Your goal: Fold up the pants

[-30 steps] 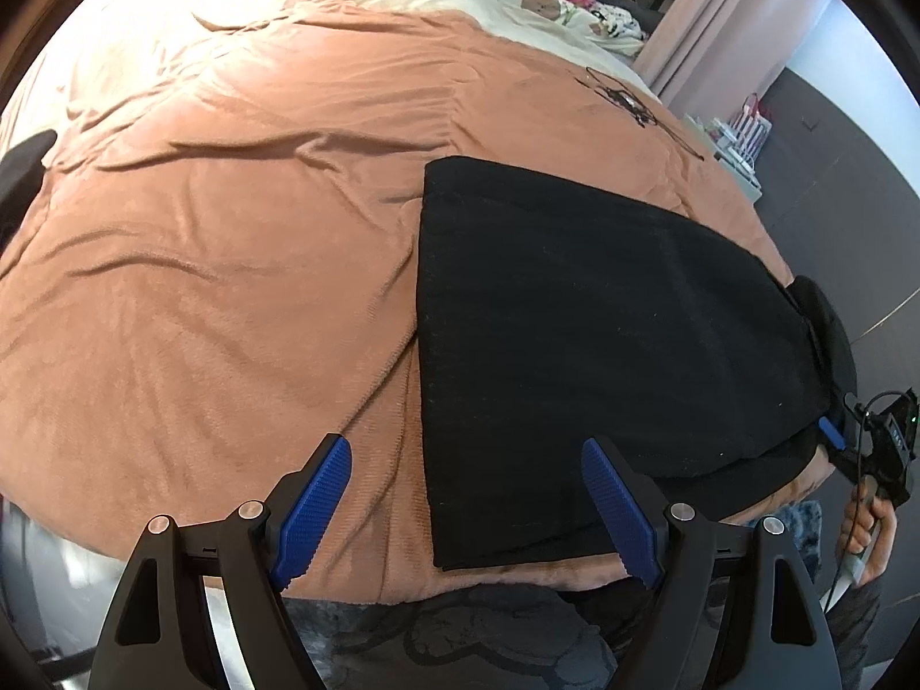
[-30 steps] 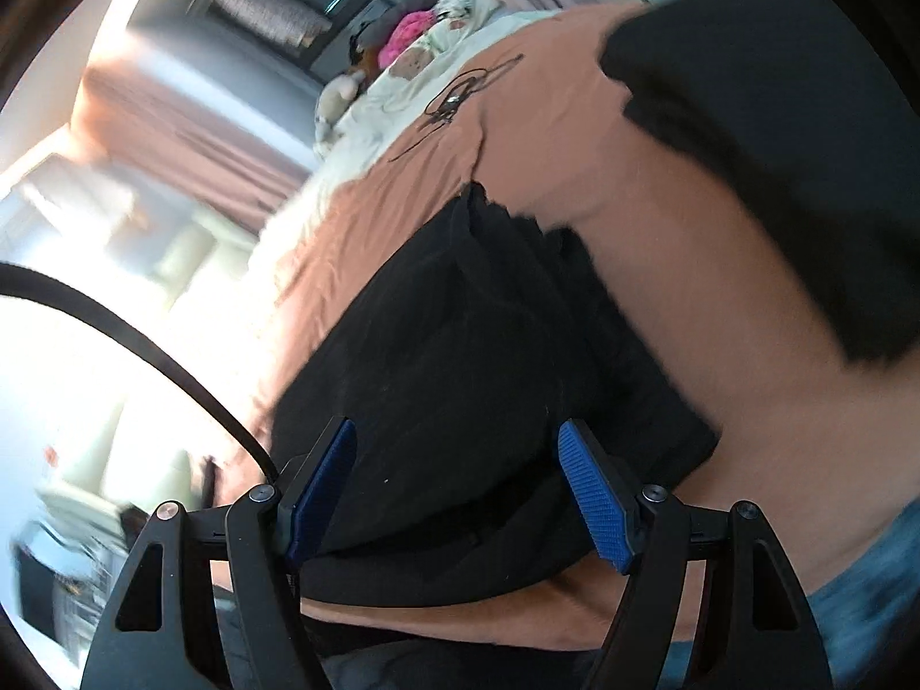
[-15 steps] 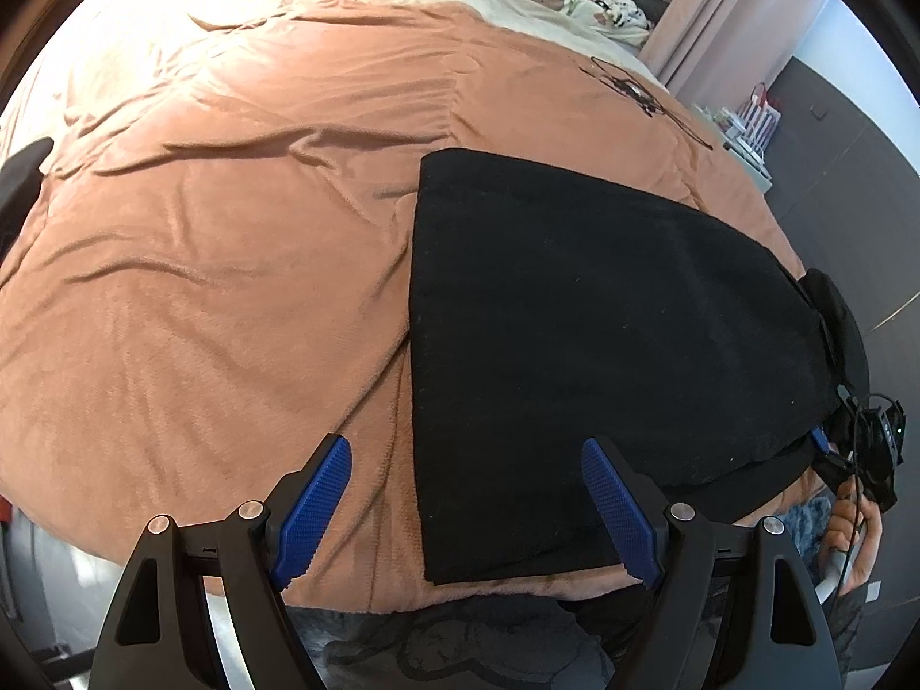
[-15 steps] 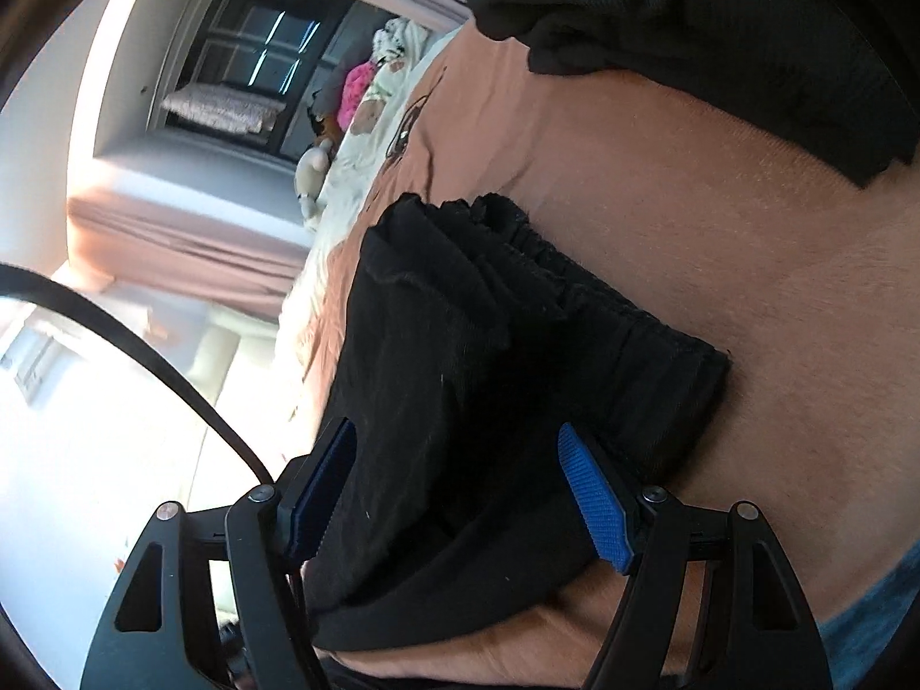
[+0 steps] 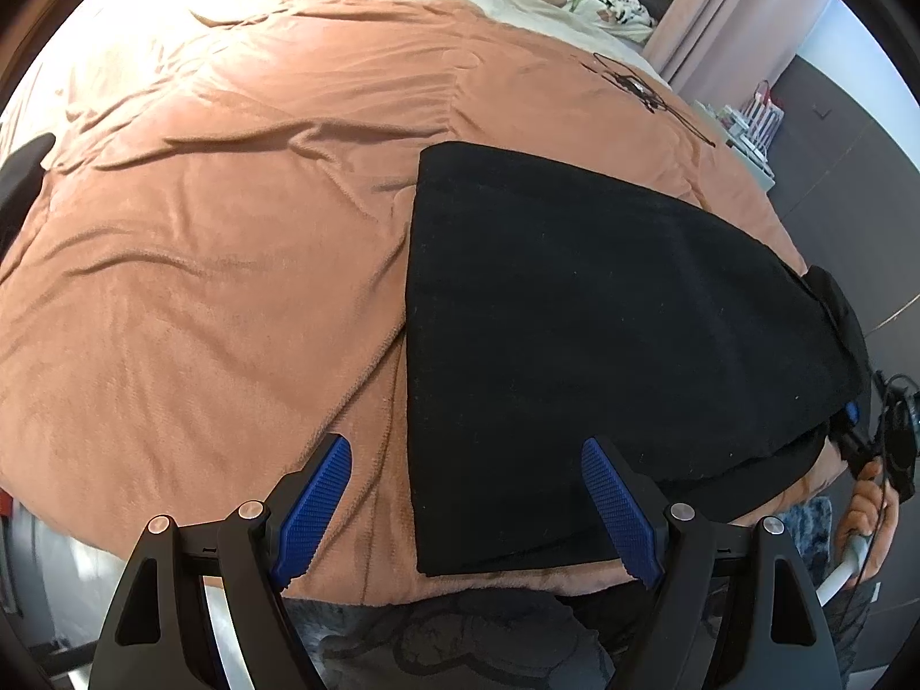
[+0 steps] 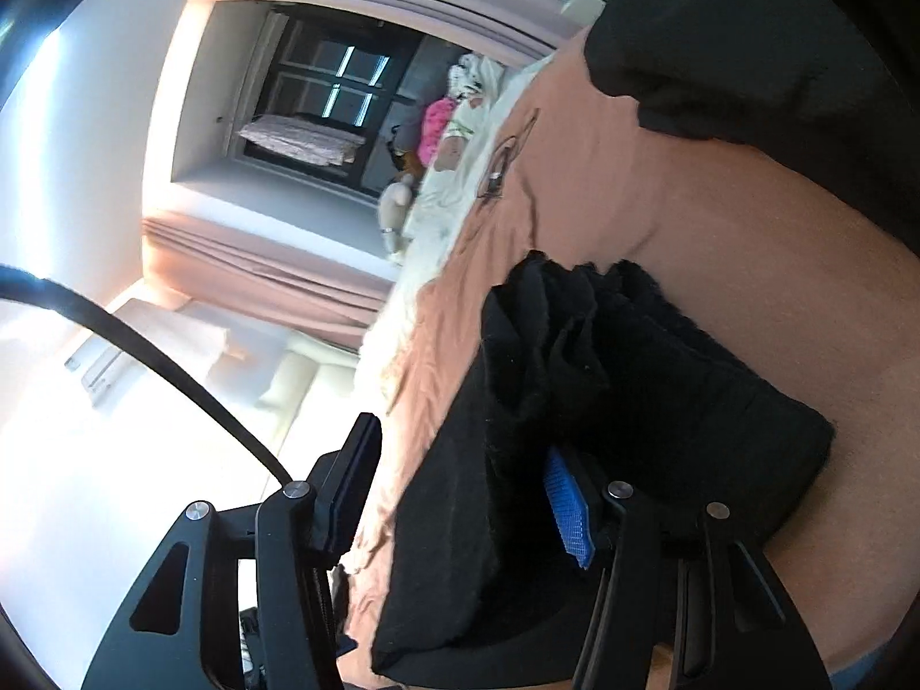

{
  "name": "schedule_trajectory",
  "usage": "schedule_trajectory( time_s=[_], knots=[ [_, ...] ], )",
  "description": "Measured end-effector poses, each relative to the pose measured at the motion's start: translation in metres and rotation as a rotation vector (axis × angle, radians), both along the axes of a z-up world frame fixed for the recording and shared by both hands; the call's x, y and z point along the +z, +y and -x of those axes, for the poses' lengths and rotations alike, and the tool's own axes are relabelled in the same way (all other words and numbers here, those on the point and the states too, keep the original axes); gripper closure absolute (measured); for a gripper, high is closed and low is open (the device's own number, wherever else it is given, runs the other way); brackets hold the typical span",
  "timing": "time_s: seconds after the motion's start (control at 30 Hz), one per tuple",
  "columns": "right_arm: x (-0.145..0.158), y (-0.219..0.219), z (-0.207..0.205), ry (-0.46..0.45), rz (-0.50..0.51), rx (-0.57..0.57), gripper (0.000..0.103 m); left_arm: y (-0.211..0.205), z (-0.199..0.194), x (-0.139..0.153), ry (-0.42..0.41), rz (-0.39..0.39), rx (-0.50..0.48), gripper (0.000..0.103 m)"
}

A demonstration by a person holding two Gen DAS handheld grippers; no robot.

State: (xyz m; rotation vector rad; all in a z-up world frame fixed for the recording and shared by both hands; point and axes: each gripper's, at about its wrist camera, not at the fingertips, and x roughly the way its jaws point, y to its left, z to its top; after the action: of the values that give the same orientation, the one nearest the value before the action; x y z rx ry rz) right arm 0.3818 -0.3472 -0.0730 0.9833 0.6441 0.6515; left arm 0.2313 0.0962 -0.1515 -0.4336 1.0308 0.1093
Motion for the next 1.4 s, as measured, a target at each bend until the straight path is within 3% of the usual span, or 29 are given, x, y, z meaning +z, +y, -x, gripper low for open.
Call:
schedule_trajectory(
  time_s=[0.2,0.33,0.6,0.7,0.77,0.83,0.87,1.1,1.4],
  knots=[
    [-0.033,-0.007,0.008,0.12,-0.013,-0.025,0.036,-0.001,0.001,0.0,-0.001,-0.007,-0.009,0.019],
    [-0.041,-0.005,0.007,0.148,-0.01,-0.042,0.036,0.0,0.0,-0.002,0.005,-0.004,-0.005,0.019],
    [-0.017,0.013,0.004,0.1,0.006,-0.045,0.037,0.002,-0.002,-0.004,0.0,-0.002,-0.005,0.019],
    [-0.014,0.016,0.004,0.088,0.018,-0.07,0.048,0.002,-0.002,-0.004,-0.003,-0.003,-0.006,0.019],
    [-0.012,0.013,0.01,0.069,0.021,-0.096,0.064,0.003,-0.002,-0.004,-0.003,-0.007,-0.007,0.019],
    [-0.007,0.009,0.02,0.037,0.054,-0.111,0.096,0.004,-0.003,-0.005,-0.002,-0.007,-0.006,0.019],
    [-0.005,0.008,0.024,0.03,0.072,-0.114,0.099,0.006,-0.003,-0.006,0.001,-0.005,-0.006,0.019],
    [0.025,0.022,0.051,-0.052,0.181,-0.114,0.101,0.006,-0.006,-0.015,0.023,0.021,-0.014,0.019],
    [0.051,0.019,0.077,-0.083,0.178,-0.149,0.102,0.0,-0.011,-0.018,0.03,0.034,-0.047,0.019]
  ],
)
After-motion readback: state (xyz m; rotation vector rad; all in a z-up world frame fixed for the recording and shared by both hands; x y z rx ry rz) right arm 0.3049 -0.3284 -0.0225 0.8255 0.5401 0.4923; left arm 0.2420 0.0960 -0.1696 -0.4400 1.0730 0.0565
